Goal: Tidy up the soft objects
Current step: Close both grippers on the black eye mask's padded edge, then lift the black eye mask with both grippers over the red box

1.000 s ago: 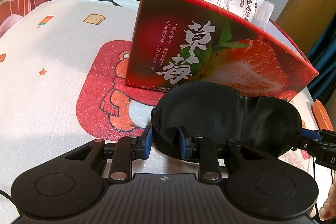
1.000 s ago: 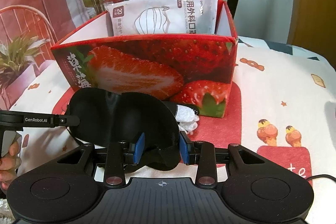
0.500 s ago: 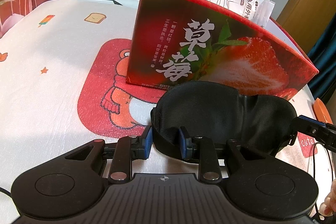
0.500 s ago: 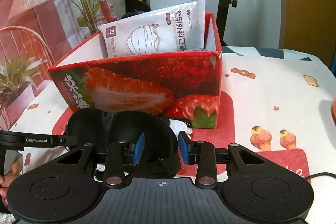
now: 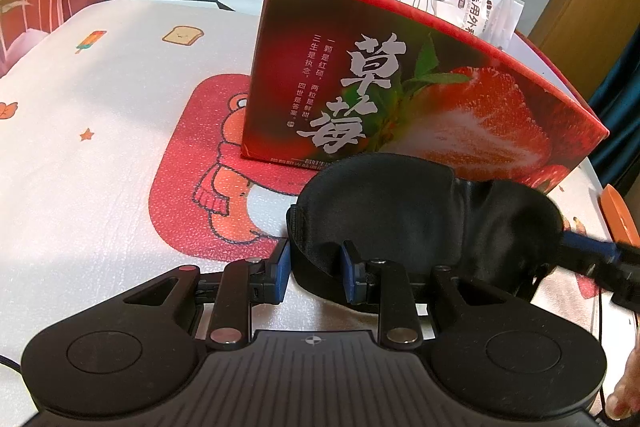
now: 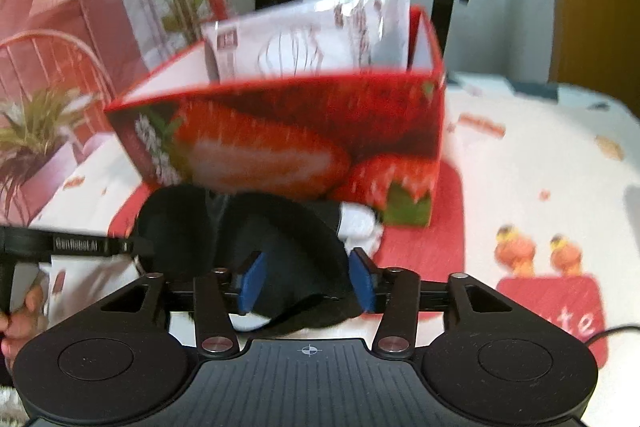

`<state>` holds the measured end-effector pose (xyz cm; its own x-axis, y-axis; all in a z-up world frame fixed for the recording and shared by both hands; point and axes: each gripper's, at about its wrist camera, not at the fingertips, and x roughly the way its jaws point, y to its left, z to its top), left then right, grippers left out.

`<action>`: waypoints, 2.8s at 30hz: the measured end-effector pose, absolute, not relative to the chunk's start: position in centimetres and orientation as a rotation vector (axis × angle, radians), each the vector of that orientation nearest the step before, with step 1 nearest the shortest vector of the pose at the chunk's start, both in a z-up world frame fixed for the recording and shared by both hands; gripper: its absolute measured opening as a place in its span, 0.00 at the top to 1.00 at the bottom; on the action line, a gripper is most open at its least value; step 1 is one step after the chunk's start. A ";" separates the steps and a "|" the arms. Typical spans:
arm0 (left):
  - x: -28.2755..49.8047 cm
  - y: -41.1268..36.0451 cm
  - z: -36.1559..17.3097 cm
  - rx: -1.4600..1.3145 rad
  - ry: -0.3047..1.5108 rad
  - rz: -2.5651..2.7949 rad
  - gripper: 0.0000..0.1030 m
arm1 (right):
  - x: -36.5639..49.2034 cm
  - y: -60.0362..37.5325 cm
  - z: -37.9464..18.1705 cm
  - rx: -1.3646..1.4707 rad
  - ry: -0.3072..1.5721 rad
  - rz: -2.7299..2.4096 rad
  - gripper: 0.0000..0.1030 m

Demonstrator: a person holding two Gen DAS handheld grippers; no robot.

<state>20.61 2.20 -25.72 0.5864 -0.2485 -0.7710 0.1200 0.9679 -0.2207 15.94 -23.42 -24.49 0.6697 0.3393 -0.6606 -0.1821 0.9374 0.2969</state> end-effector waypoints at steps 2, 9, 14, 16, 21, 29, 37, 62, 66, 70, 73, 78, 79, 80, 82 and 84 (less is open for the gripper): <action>20.6 2.2 -25.7 -0.151 0.921 -0.216 0.73 | 16.0 -23.5 -25.3 0.242 0.825 0.304 0.54; 20.5 2.1 -25.7 -0.140 0.921 -0.214 0.72 | 16.1 -23.8 -26.0 0.269 0.814 0.288 0.56; 20.6 2.2 -25.6 -0.141 0.924 -0.216 0.72 | 16.5 -24.8 -26.2 0.292 0.801 0.243 0.59; 20.6 2.3 -25.6 -0.148 0.929 -0.219 0.72 | 16.5 -24.8 -26.4 0.298 0.799 0.235 0.58; 20.5 3.0 -25.3 -0.159 0.931 -0.237 0.72 | 16.7 -25.2 -26.8 0.303 0.796 0.207 0.54; 21.4 3.2 -24.4 -0.142 0.900 -0.252 0.63 | 16.8 -25.6 -27.6 0.331 0.833 0.221 0.54; 22.4 2.5 -25.1 -0.099 0.931 -0.293 0.63 | 16.8 -24.1 -27.3 0.296 0.845 0.293 0.53; 18.4 5.1 -18.5 -0.238 0.736 -0.276 0.96 | 14.5 -24.8 -18.3 0.147 0.482 0.290 0.92; 18.4 5.3 -16.4 -0.253 0.661 -0.274 0.96 | 15.3 -24.9 -16.4 0.126 0.433 0.300 0.92; 18.9 4.8 -14.4 -0.228 0.593 -0.285 0.96 | 16.9 -25.1 -14.8 0.119 0.401 0.304 0.92; 19.7 4.2 -13.3 -0.199 0.556 -0.287 0.96 | 18.3 -25.1 -13.4 0.099 0.374 0.302 0.91; 21.8 3.4 -11.9 -0.159 0.509 -0.287 0.96 | 21.3 -24.8 -12.0 0.051 0.370 0.300 0.92; 22.4 3.2 -11.7 -0.155 0.509 -0.289 0.96 | 21.8 -24.6 -12.0 0.043 0.374 0.298 0.92; 22.9 3.0 -11.6 -0.149 0.512 -0.289 0.96 | 22.3 -24.4 -12.0 0.035 0.378 0.299 0.92; 24.5 2.4 -11.7 -0.134 0.533 -0.294 0.96 | 23.3 -24.0 -12.4 0.016 0.400 0.305 0.92; 25.4 1.7 -12.1 -0.115 0.564 -0.309 0.96 | 24.2 -23.4 -13.0 -0.002 0.433 0.315 0.92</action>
<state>25.39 1.74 -12.09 0.8008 -0.3183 -0.5073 0.2559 0.9477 -0.1907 24.16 -23.42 -13.00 0.8601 0.3000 -0.4125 -0.3007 0.9515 0.0651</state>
